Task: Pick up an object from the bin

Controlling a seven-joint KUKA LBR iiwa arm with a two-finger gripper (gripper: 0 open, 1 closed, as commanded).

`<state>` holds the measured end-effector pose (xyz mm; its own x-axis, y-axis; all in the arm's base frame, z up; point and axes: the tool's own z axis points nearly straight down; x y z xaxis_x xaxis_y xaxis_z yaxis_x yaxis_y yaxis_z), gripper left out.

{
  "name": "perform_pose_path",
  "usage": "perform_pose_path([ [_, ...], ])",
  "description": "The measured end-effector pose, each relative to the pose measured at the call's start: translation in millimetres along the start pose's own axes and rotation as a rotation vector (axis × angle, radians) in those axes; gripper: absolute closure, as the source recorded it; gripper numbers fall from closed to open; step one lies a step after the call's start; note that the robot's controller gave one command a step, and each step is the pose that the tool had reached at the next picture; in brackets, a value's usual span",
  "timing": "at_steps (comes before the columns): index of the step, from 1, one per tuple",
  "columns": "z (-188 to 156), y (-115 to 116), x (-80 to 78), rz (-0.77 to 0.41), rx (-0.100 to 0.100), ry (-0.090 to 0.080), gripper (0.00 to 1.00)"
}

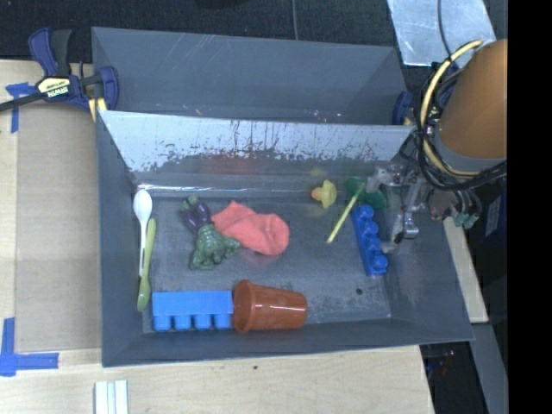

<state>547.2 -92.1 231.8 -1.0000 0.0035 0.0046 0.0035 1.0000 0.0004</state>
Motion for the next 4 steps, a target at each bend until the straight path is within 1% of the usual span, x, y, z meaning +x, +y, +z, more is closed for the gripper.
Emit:
perform_pose_path([
  [1, -4.9, 0.6, -1.3, -0.003, 0.001, -0.009, 0.0],
  [2, 0.3, 39.4, 3.9, -0.014, 0.002, -0.008, 0.0],
  [3, 57.9, 78.1, 14.6, 0.1, 0.002, -0.015, 0.0],
  [4, 27.8, 134.6, 13.0, 0.002, 0.002, -0.016, 0.0],
])
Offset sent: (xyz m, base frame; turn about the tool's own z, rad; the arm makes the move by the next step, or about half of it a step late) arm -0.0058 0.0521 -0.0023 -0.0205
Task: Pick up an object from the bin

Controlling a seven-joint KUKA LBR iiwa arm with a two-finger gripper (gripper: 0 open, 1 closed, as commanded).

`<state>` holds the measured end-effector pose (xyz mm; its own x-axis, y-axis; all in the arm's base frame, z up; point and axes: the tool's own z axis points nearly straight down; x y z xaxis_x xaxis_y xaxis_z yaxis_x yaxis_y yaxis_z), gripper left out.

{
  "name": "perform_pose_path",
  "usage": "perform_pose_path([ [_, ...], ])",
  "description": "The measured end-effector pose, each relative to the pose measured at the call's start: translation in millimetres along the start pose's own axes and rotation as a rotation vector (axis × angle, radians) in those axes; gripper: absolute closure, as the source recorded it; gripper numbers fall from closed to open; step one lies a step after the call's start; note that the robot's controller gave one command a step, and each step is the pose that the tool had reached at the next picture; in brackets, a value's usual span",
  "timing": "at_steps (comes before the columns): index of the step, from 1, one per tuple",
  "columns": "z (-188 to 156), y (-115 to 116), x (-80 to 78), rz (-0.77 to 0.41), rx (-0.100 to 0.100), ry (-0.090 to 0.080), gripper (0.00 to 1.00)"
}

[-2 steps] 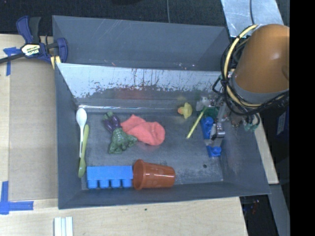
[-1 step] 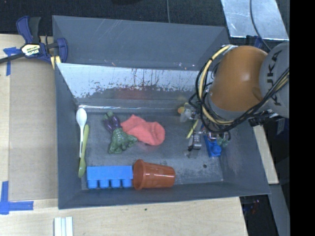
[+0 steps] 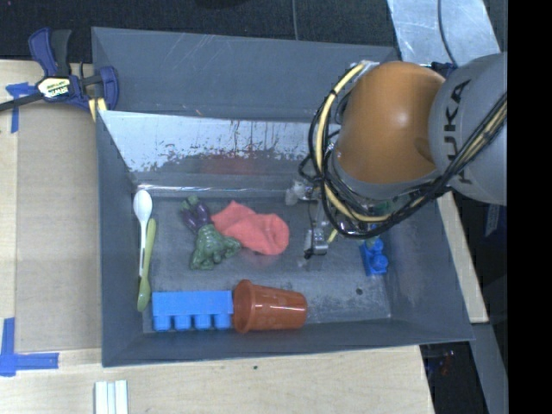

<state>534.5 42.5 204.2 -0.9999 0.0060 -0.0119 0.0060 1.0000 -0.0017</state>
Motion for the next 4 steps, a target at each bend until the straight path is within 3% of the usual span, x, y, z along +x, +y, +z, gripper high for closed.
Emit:
perform_pose_path([
  [1, 35.6, 8.2, 2.1, -0.01, 0.0, 0.004, 0.0],
  [2, 72.3, 29.7, -21.3, -0.062, -0.003, -0.014, 0.0],
  [3, 119.7, 7.1, -11.9, 0.148, 0.002, 0.004, 1.0],
  [4, 119.6, 7.2, -11.9, 0.147, 0.002, 0.004, 1.0],
])
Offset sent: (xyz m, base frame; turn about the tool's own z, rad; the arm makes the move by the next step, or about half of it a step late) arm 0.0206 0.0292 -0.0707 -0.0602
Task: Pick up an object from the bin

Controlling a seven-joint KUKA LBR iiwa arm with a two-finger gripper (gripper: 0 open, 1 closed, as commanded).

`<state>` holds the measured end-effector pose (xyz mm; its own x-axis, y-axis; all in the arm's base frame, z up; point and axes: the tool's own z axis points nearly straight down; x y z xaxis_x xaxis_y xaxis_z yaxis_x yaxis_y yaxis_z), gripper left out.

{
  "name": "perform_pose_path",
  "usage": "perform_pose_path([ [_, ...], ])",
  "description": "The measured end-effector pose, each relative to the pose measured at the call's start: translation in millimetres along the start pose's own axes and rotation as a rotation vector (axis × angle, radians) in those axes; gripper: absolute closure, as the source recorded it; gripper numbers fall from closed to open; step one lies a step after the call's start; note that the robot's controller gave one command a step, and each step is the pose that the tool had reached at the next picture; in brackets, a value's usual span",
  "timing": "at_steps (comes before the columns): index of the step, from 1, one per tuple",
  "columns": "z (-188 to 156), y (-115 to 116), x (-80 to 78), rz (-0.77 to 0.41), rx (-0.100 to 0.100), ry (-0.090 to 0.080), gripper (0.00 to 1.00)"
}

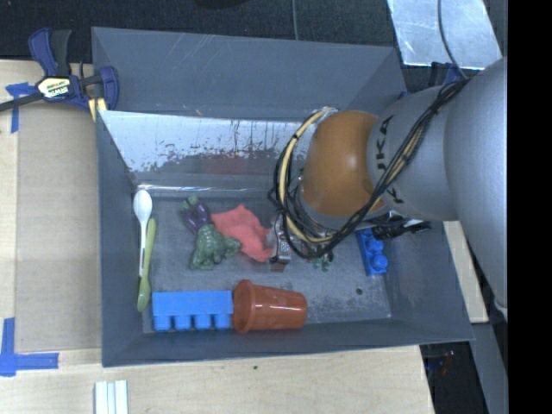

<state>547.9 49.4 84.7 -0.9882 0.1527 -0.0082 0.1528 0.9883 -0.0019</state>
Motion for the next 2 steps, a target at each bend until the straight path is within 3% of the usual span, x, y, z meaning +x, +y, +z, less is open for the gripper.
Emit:
perform_pose_path([
  [2, -111.4, 2.4, -0.3, -0.004, 0.0, 0.001, 1.0],
])
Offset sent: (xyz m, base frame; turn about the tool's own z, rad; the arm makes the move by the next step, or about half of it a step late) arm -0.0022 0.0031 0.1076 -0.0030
